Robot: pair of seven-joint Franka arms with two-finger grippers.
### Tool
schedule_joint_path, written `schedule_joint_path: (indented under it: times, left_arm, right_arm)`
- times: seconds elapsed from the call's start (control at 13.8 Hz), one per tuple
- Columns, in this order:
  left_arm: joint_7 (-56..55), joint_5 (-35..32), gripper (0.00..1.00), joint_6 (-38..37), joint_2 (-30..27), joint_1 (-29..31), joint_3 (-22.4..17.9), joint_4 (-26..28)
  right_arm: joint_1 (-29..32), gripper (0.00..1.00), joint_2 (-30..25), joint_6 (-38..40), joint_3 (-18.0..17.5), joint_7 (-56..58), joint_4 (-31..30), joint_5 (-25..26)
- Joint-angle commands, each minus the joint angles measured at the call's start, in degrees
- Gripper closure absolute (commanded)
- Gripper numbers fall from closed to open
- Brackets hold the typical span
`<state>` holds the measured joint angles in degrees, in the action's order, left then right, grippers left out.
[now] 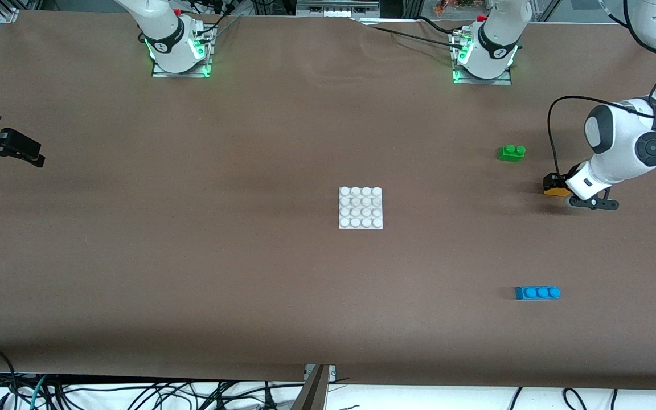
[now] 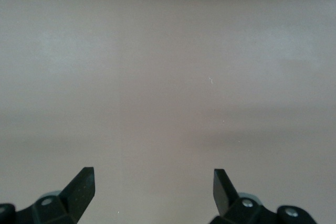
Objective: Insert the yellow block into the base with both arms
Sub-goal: 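Carry the yellow block over the white base plate with the left gripper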
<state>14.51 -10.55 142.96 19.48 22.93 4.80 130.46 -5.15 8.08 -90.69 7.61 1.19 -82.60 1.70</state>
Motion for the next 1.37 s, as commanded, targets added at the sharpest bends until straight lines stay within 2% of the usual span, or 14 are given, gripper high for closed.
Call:
schedule_joint_path:
  times: [0.0,0.29,0.51,0.72,1.09,1.3]
  left_arm:
    - [-0.71,-0.43,0.65,-11.16,-6.2,0.36,3.1,-3.96]
    - [-2.29,4.65,0.65,-27.96,-7.35,0.27,8.54,-15.03]
    - [-13.06,6.86,0.64,-38.33,-6.92,0.19,16.09,-22.5]
    - [-24.67,6.51,0.64,-39.33,-2.72,-2.08,25.14,-27.16]
    - [-38.65,6.07,0.64,-38.98,7.65,-16.92,25.52,-36.75]
    - [-47.37,5.98,0.64,-38.89,16.44,-24.32,24.99,-44.57]
  right_arm:
    - [0.66,0.0,-0.52,-0.19,-0.4,1.09,-0.63,0.58]
    - [0.67,0.0,-0.35,-0.1,-0.32,1.09,-0.63,0.49]
    - [0.67,0.0,-0.35,-0.19,-0.32,1.09,-0.63,0.49]
    - [0.93,0.0,-0.26,-0.19,-0.32,1.09,-0.63,0.41]
    - [0.93,0.0,-0.26,-0.19,-0.32,1.09,-0.63,0.49]
    - [0.84,0.0,-0.26,-0.19,-0.32,1.09,-0.63,0.49]
